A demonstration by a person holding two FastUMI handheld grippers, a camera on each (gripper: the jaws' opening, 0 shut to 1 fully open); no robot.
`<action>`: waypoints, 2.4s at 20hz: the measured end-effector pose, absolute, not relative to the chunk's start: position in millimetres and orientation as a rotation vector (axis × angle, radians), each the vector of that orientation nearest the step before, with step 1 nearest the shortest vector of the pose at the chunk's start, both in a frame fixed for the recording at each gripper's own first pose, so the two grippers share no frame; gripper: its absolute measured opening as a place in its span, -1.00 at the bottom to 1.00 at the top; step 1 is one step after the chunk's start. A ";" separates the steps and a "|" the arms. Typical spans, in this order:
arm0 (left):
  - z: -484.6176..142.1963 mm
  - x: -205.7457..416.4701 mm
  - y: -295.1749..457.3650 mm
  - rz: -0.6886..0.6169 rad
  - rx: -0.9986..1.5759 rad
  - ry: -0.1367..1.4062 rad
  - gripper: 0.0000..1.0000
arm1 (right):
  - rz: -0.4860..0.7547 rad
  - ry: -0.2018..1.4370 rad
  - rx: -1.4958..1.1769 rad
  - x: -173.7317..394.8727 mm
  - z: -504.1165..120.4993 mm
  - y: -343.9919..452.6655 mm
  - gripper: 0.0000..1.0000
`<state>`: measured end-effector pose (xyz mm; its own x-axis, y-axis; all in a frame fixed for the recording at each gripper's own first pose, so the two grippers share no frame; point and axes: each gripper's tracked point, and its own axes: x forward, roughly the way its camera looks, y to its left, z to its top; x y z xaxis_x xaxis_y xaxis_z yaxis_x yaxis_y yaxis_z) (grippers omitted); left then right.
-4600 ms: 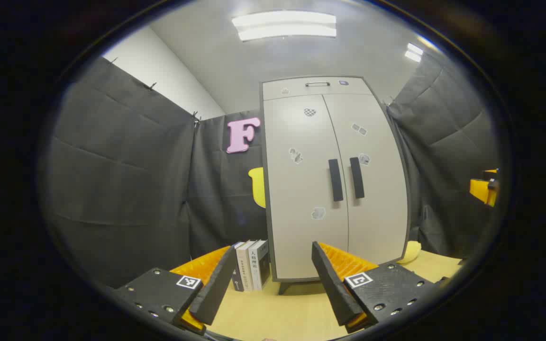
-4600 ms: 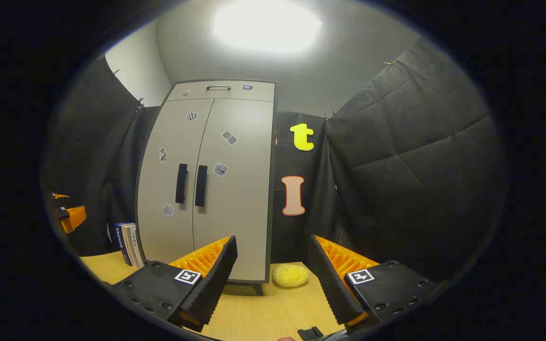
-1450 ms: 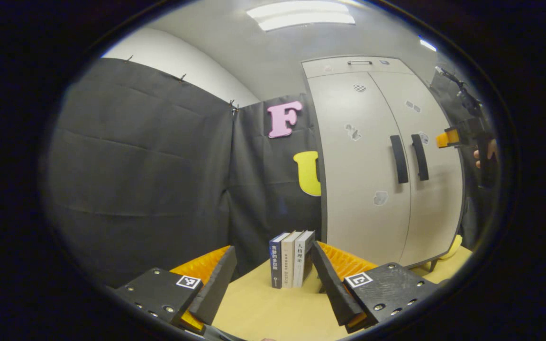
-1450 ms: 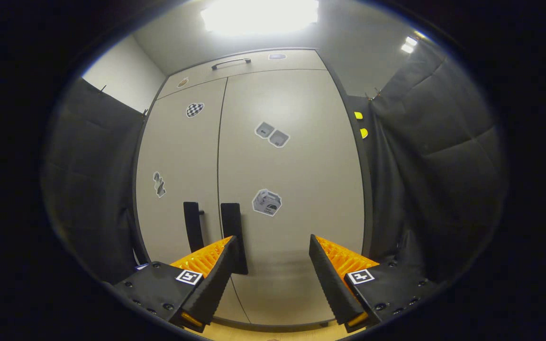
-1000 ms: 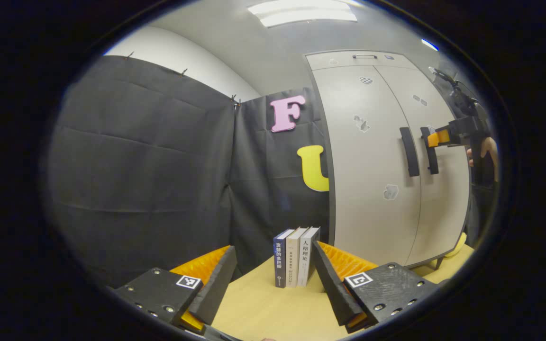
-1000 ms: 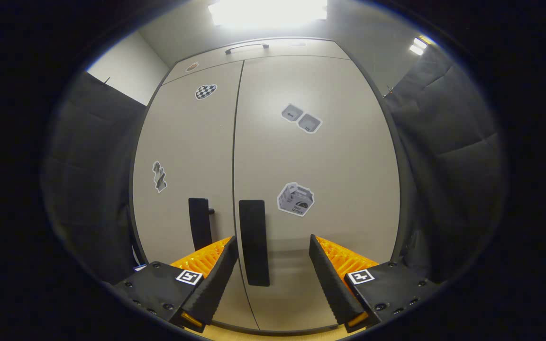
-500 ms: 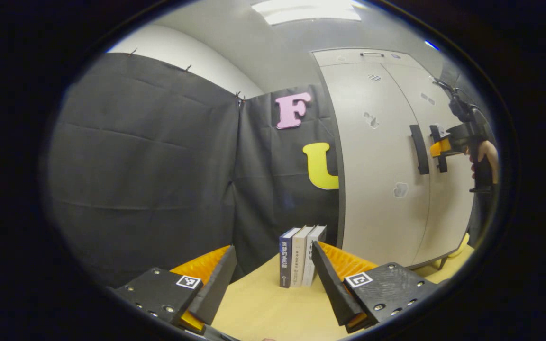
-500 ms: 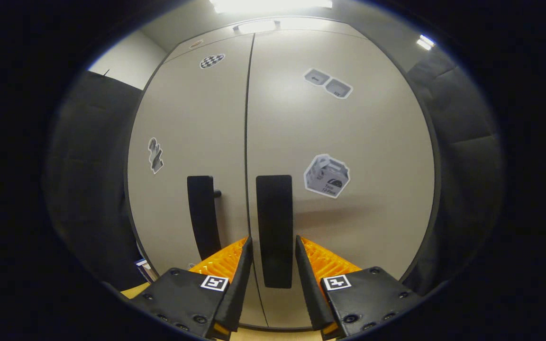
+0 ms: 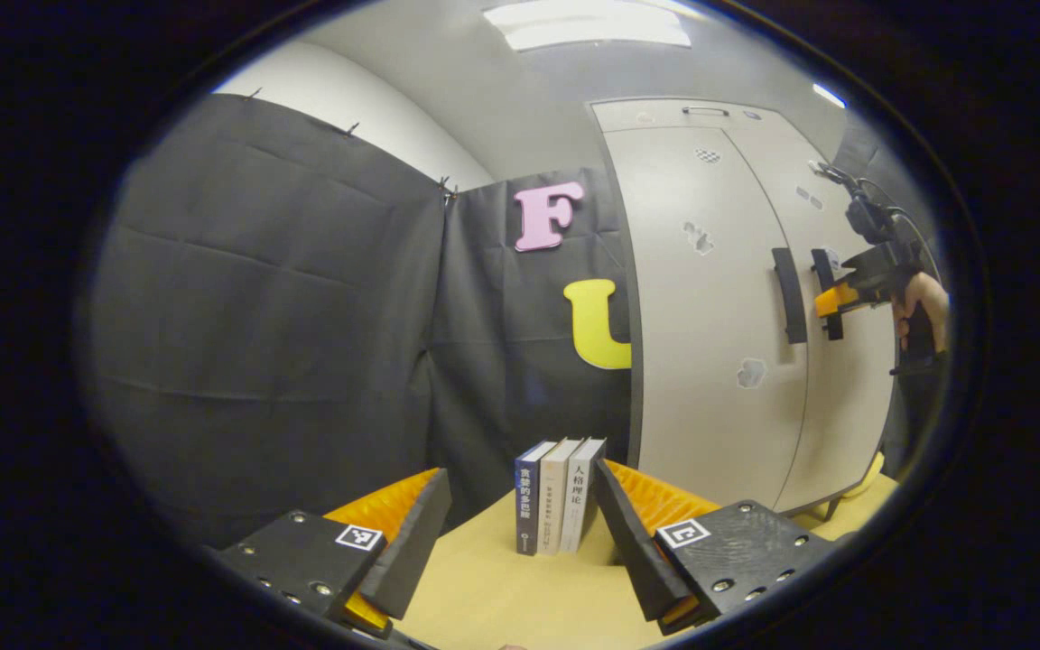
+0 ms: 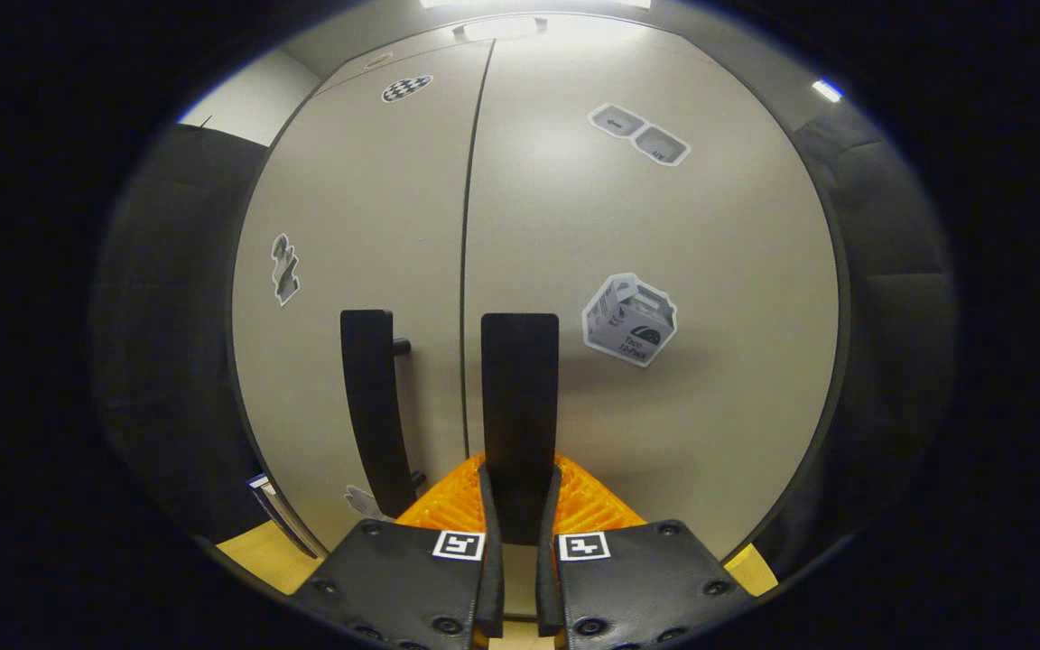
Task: Open the right door of the double-door shoe cabinet with the right hand, and open the left door with the left hand.
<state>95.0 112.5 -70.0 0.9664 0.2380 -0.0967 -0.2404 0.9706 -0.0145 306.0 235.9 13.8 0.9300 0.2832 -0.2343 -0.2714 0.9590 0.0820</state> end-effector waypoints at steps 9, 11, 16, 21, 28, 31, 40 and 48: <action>-57.8 95.9 88.7 0.187 -0.025 0.083 0.89 | 0.345 0.290 0.099 283.6 21.0 228.1 -0.69; -49.5 91.0 83.8 0.181 -0.016 0.067 0.89 | 0.365 0.291 0.098 278.1 24.7 226.1 -0.69; -36.8 76.1 67.7 0.184 -0.004 0.060 0.89 | 0.419 0.286 0.103 262.2 32.2 217.7 -0.69; -22.7 65.9 50.0 0.179 0.012 0.039 0.89 | 0.461 0.284 0.106 247.0 37.5 205.6 -0.69; -12.3 64.1 24.9 0.155 0.021 0.022 0.88 | 0.511 0.281 0.128 230.4 42.1 186.9 -0.69; -8.0 66.1 13.4 0.139 0.019 0.015 0.88 | 0.523 0.280 0.129 223.8 42.6 180.7 -0.69; 5.6 69.1 -38.1 0.041 0.028 -0.009 0.89 | 0.535 0.282 0.163 205.3 42.3 153.2 -0.70; 10.3 54.7 -74.2 -0.023 0.022 -0.011 0.87 | 0.510 0.285 0.182 196.3 41.8 126.0 -0.70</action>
